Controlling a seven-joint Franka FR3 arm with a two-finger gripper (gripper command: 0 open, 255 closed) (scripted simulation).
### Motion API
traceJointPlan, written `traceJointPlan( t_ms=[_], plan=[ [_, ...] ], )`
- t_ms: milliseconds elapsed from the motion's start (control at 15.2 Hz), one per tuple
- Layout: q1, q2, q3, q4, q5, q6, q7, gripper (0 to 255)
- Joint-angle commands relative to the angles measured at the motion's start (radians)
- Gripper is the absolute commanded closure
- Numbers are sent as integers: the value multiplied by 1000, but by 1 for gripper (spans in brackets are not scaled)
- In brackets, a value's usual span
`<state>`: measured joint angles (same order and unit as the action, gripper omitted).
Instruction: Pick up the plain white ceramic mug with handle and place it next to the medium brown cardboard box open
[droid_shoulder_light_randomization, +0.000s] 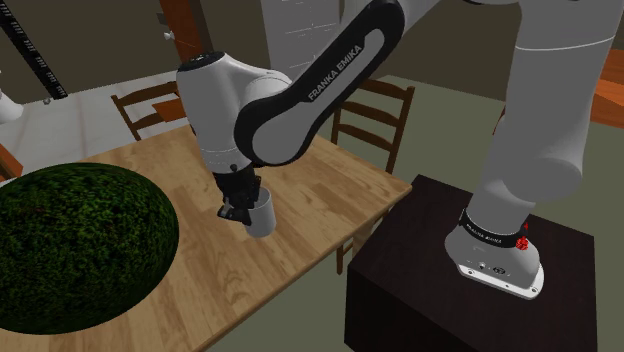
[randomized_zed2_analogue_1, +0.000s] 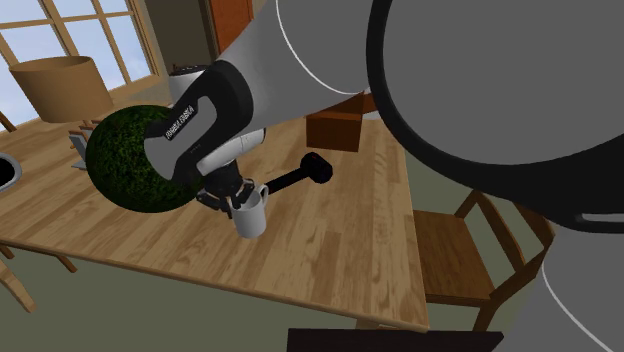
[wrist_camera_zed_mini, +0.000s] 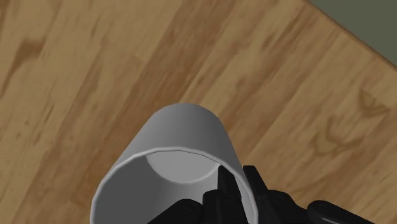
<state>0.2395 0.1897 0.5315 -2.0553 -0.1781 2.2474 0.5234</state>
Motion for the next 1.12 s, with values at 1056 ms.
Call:
traceJointPlan(
  t_ms=[1056],
  plan=[
    [-16, -105, 14, 131, 81, -217, -63, 255]
  ],
)
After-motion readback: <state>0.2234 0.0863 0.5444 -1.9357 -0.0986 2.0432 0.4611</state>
